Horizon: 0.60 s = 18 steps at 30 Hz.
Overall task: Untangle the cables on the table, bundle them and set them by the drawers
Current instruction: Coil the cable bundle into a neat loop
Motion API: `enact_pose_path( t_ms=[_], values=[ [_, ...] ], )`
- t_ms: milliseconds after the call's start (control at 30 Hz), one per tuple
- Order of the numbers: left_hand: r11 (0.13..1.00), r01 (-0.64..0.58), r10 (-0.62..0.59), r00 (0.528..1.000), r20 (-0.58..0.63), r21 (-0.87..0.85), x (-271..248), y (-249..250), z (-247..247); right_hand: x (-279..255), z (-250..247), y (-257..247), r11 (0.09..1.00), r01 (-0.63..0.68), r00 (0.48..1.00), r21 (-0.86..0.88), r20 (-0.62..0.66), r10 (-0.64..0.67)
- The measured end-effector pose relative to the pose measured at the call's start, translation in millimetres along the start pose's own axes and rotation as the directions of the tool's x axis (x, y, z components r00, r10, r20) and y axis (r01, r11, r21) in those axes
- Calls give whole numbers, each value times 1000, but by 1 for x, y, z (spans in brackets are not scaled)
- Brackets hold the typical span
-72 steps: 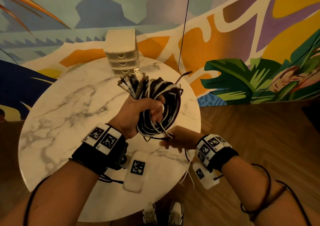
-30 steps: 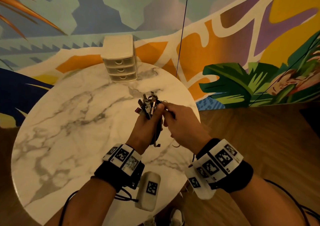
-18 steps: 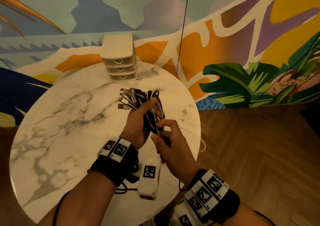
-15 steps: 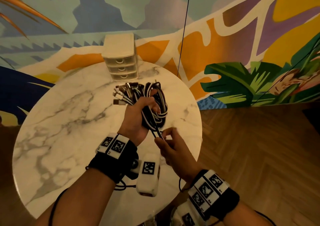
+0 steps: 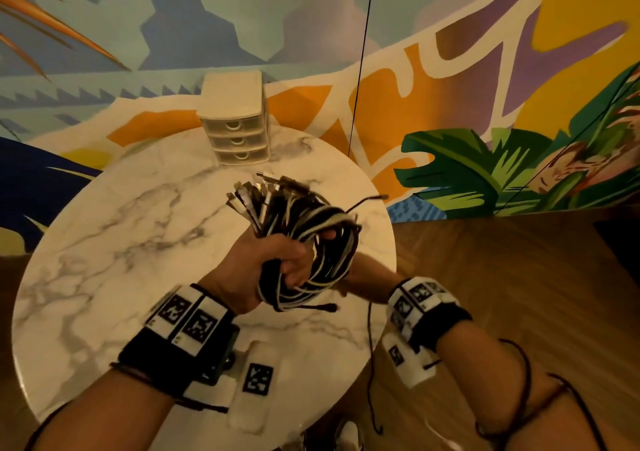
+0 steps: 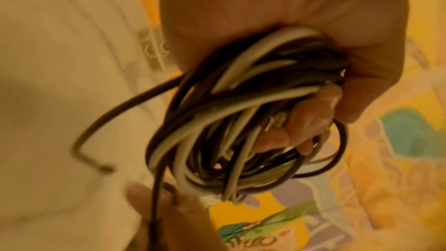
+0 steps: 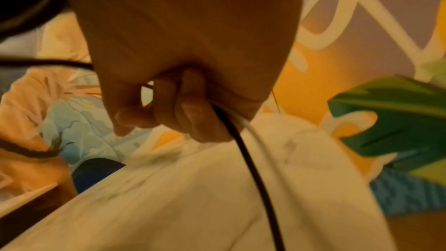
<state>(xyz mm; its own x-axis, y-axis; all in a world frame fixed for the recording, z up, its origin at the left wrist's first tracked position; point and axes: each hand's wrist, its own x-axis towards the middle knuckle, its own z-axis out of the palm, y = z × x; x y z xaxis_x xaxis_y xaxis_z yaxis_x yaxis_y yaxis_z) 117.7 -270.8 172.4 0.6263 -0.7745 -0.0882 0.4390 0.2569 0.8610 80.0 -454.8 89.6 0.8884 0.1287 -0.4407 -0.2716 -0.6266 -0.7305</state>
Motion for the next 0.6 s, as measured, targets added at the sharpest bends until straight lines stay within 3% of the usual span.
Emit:
enact_pose_path(
  t_ms=[100, 200, 267, 367, 500, 567, 600],
  values=[
    [931, 112, -92, 993, -75, 348, -14, 3, -3, -5, -41, -6, 987, -22, 1000, -162, -7, 21],
    [741, 228, -212, 972, -102, 632, -18, 3, 6, -13, -67, -29, 973, 26, 998, -228, 58, -13],
    [607, 220, -237, 967, -91, 763, -18, 0, 11, -19, -74, -46, 973, 58, 995, -223, 89, -39],
    [485, 186, -112, 982, -150, 855, -15, -9, 7, -25, -72, -63, 984, 18, 996, -174, 89, -3],
    [393, 212, 55, 966, -253, 895, -6, -19, 6, -23, -54, -73, 957, 47, 995, -287, -72, -70],
    [409, 217, 107, 953, -283, 886, -2, -23, 8, -22, -51, -76, 983, 53, 989, -177, -130, -76],
    [469, 212, 133, 943, -307, 857, 0, -25, 8, -23, -50, -77, 995, 62, 985, -75, -154, -73]
  ],
)
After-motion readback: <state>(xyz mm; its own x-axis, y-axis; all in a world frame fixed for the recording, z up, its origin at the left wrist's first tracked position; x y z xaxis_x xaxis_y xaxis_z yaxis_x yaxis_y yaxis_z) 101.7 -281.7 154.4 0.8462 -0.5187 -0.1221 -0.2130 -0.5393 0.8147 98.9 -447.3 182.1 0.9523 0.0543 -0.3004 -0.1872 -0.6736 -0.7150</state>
